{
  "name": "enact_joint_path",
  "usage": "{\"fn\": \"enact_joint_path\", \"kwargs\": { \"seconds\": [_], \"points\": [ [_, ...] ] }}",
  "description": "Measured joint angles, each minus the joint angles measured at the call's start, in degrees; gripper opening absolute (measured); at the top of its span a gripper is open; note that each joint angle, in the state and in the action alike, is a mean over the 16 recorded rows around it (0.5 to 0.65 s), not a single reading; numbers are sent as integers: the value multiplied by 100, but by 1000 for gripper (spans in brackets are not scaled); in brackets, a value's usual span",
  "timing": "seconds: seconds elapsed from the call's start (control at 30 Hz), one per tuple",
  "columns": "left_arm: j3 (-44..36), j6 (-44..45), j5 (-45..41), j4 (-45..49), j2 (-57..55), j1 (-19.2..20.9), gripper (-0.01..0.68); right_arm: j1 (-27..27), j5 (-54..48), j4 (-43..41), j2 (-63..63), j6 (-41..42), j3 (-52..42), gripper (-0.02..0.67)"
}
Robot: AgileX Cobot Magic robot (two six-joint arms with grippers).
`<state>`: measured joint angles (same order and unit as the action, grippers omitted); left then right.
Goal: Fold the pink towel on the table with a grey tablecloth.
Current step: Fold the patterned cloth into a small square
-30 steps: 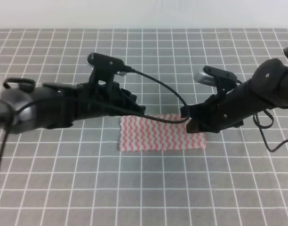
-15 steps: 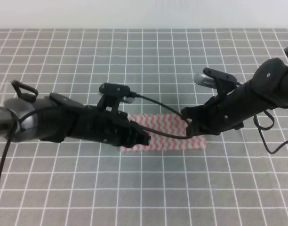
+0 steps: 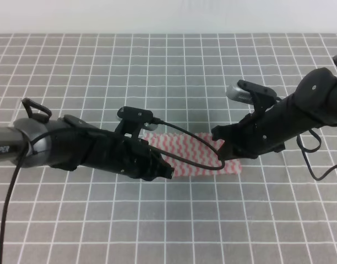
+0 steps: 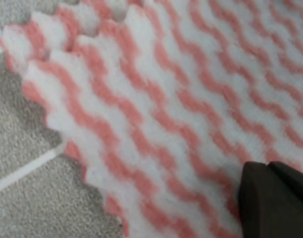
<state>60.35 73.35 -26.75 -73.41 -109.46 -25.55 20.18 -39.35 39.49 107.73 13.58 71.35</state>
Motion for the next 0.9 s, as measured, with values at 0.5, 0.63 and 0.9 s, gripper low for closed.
{"fn": "enact_joint_path", "kwargs": {
  "seconds": [0.5,0.63,0.9],
  "points": [
    [49,-300,-57,-134,394,442,0,-17,67,-3,-17,-3,0,-1],
    [113,-441,-372,-192,205,667,0,-59,93,-10,-17,-7,2,-1],
    [303,-543,-883,-251,-166,891,0,-220,114,-8,-17,-15,4,5]
  ]
}}
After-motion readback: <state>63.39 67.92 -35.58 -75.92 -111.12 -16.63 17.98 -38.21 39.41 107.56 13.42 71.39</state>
